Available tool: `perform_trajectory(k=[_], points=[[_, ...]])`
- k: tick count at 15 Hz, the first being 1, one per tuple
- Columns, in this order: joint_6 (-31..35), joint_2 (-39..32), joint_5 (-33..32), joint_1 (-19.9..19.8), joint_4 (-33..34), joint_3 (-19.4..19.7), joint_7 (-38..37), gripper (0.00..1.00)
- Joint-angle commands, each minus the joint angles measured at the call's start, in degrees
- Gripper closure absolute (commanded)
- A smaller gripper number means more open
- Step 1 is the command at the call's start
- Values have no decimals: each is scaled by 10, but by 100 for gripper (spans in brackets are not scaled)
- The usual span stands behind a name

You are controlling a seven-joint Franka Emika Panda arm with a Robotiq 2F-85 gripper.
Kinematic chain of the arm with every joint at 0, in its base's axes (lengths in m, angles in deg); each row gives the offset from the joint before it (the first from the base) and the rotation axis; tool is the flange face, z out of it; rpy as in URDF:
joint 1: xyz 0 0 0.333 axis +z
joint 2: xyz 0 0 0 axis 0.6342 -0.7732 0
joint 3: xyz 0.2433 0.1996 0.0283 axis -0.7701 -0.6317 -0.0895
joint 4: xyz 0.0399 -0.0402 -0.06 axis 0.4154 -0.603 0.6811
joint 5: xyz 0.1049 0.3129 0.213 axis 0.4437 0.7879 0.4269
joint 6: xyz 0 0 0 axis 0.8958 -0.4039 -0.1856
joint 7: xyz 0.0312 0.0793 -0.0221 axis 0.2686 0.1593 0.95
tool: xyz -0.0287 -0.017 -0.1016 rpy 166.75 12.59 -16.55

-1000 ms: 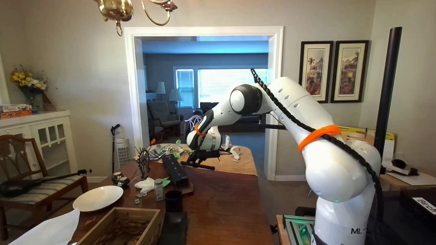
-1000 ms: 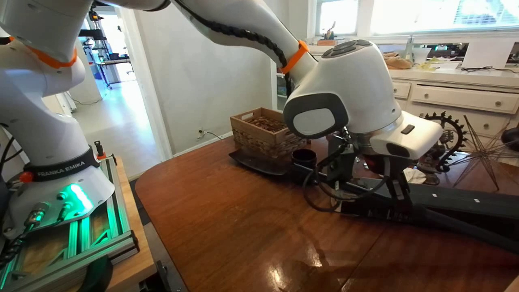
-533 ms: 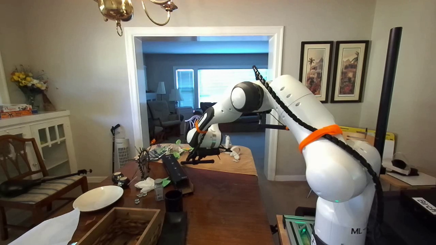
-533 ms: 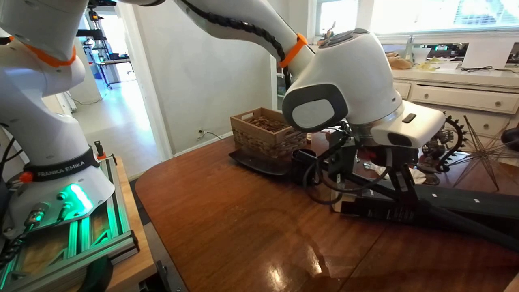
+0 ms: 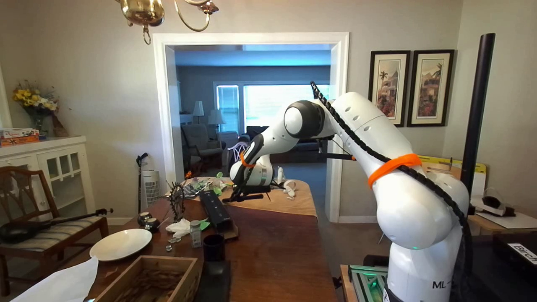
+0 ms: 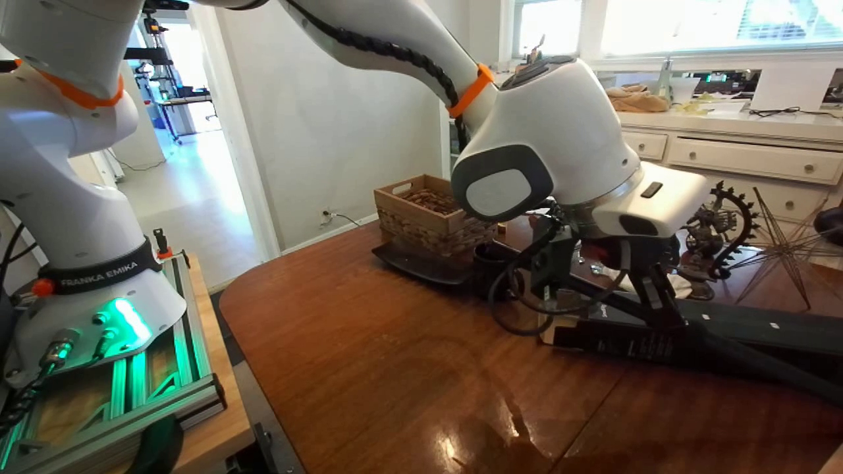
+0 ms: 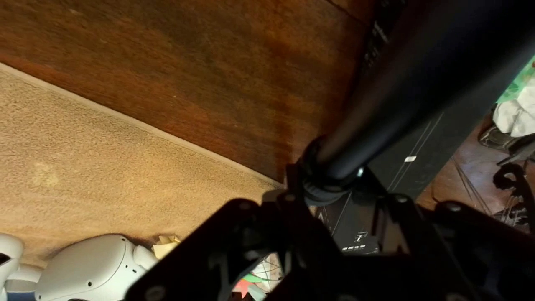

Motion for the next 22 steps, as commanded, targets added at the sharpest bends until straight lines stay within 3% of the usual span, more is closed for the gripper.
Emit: perform_trajectory(k=[1,8,22], points=[[63,10,-7,-11,-37,-14,-9,90],[151,9,-1,-32,-65,-45,8,90],[213,-19,-20,-39,-51,-84,55,90]])
